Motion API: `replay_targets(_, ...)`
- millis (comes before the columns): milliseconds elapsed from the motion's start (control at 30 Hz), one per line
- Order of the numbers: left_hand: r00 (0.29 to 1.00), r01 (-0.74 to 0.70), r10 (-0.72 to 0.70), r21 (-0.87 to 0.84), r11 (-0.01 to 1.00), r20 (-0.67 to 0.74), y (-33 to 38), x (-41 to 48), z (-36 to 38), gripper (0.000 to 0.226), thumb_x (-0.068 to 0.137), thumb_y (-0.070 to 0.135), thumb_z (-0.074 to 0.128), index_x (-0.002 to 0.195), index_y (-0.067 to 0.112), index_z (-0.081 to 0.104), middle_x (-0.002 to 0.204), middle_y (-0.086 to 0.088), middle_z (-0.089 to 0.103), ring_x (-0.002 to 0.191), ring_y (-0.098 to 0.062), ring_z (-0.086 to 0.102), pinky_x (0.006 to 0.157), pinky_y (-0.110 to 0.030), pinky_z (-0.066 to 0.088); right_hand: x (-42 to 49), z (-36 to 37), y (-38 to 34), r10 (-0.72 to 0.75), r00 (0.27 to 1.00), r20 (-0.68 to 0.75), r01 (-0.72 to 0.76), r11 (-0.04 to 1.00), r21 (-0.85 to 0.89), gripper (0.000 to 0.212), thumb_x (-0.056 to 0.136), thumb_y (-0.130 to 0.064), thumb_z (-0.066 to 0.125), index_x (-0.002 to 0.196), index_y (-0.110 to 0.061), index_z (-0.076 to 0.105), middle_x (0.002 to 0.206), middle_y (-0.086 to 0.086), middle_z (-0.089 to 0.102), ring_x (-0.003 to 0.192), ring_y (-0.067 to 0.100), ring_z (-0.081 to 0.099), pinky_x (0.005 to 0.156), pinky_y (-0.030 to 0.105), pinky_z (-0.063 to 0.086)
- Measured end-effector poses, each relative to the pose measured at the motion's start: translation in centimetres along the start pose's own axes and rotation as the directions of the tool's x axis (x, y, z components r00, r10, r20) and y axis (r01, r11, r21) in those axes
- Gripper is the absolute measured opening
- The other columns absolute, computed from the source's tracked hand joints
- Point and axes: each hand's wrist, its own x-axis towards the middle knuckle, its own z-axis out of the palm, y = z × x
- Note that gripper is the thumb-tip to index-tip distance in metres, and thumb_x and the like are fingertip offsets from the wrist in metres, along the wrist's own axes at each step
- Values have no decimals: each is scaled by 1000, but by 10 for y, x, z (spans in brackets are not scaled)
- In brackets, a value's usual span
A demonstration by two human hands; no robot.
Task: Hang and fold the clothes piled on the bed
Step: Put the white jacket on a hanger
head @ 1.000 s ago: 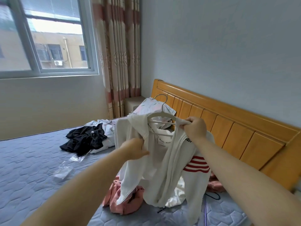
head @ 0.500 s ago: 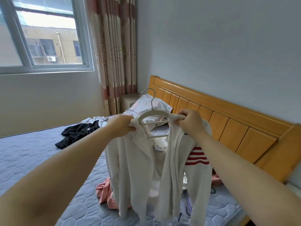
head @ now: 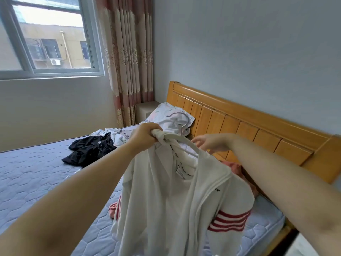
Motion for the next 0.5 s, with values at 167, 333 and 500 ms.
replay_targets(167, 992, -33, 39, -50, 998, 121, 5, -3, -1, 44, 65, -14, 73, 64, 29, 60, 70, 7, 59, 64, 6, 53, 63, -12, 43, 21, 44, 10, -67, 997, -45, 67, 998, 1, 81, 86, -8, 65, 151, -30, 21, 156, 1, 19, 143, 20, 20, 108, 31, 29)
replay_targets(333, 980, -32, 50, -94, 995, 194, 8, -12, 0, 38, 68, -21, 63, 65, 17, 59, 60, 14, 56, 56, 9, 52, 56, -6, 40, 36, 65, 8, -167, 986, 4, 164, 971, 174, 28, 80, -3, 65, 108, -1, 63, 109, 4, 63, 107, 16, 56, 103, 36, 42)
replay_targets(500, 977, -25, 51, -128, 992, 205, -5, -10, 0, 47, 64, -14, 63, 58, 33, 63, 60, 19, 60, 62, 4, 54, 63, -16, 45, 32, 60, 1, -271, 952, 143, 146, 811, 567, 6, 94, -16, 55, 91, -15, 61, 108, -1, 61, 103, 11, 58, 101, 33, 39)
